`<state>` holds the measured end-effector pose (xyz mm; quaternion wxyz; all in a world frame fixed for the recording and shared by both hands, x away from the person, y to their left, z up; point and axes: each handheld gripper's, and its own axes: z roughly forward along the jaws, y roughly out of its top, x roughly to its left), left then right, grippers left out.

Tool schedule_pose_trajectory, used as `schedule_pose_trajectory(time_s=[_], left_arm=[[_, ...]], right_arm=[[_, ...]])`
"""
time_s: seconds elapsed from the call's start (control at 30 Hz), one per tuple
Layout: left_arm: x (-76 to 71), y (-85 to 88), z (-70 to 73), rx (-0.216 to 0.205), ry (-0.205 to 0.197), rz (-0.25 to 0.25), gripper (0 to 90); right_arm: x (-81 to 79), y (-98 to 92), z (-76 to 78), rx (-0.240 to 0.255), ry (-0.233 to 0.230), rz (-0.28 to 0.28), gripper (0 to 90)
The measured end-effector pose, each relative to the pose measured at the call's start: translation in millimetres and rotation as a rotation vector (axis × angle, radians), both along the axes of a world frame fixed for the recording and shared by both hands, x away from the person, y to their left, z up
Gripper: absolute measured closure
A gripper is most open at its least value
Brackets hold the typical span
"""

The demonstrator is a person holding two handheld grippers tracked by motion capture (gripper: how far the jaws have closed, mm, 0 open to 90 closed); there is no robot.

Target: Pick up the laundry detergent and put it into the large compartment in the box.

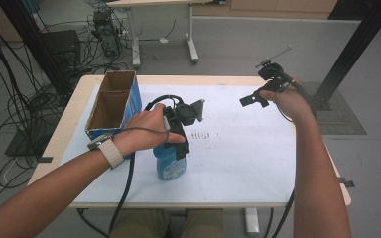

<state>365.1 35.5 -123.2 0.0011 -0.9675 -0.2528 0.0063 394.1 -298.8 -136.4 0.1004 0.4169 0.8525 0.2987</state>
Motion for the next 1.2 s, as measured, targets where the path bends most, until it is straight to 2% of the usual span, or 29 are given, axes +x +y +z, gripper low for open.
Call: schedule_pose_trajectory(time_s=[1.2], left_arm=[[-0.5, 1.8, -1.5, -0.005, -0.001, 0.01, 8.5]], right_arm=[[1.2, 1.7, -0.4, 0.001, 0.002, 0.001, 6.9]])
